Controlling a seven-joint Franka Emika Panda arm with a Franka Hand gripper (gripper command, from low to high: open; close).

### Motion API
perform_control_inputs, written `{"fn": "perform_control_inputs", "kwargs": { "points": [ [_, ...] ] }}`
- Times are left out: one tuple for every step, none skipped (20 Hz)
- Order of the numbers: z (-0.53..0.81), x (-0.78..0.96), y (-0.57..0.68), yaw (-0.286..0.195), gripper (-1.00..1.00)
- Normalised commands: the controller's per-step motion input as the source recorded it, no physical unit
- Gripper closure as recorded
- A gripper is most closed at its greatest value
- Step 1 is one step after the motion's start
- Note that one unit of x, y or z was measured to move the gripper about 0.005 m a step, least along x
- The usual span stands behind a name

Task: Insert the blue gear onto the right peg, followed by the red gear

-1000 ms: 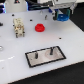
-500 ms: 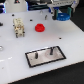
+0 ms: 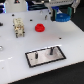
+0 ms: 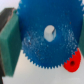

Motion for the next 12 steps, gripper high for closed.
{"fn": "perform_control_inputs", "kwargs": {
  "points": [
    [0.39, 0.77, -0.29, 0.0, 1.0],
    [0.38, 0.78, -0.28, 0.0, 1.0],
    [0.38, 0.78, -0.27, 0.0, 1.0],
    [0.37, 0.78, -0.27, 0.0, 1.0],
    [0.37, 0.78, -0.26, 0.0, 1.0],
    [0.37, 0.79, -0.24, 0.0, 1.0],
    [0.36, 0.79, -0.23, 0.0, 1.0],
    [0.36, 0.79, -0.22, 0.0, 1.0],
    [0.35, 0.78, -0.23, 0.0, 1.0],
    [0.32, 0.78, -0.26, 0.0, 1.0],
    [0.29, 0.78, -0.27, 0.0, 1.0],
    [0.28, 0.81, -0.26, 0.0, 1.0]
  ]
}}
